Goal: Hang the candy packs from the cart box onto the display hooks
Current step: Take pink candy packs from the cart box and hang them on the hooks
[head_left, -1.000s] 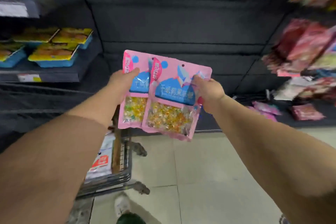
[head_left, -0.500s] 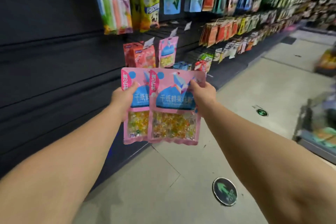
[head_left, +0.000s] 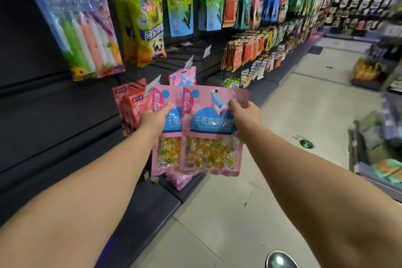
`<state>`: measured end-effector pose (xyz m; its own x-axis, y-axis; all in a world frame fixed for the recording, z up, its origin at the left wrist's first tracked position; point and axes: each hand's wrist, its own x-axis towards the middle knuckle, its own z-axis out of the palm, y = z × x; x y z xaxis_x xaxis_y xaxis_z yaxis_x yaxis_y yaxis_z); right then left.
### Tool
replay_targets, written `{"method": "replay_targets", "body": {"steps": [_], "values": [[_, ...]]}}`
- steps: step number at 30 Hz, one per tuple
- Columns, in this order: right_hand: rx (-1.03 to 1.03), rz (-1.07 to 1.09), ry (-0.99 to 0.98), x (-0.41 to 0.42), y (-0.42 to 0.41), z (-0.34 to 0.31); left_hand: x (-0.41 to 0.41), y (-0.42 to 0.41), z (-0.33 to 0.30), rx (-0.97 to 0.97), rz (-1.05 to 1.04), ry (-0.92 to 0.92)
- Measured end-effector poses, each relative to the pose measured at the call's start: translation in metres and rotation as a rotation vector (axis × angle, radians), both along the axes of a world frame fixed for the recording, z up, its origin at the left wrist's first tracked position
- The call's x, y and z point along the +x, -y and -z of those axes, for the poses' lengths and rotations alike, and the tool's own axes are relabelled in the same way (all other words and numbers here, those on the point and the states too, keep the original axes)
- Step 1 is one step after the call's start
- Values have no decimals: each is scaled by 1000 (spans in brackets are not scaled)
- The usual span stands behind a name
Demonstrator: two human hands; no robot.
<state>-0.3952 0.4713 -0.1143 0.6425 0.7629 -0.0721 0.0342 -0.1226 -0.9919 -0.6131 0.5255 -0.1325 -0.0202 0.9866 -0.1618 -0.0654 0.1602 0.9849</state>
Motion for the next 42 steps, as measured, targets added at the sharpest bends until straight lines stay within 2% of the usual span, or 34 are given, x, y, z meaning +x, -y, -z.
{"method": "replay_targets", "body": {"steps": [11, 21, 28, 32, 42], "values": [[-54, -104, -6, 60, -134, 19, 62, -108, 13, -40, -120, -17], [-116, -402, 74, 151, -251, 30, 147, -166, 39, -125, -392, 24], [-117, -597, 71, 135, -296, 46, 148, -168, 45, -218, -610, 68], [-132, -668, 11, 120, -317, 53, 136, -178, 50, -239, -641, 91], [-166, -718, 8, 107, -361, 55, 123, -219, 56, -230, -666, 70]]}}
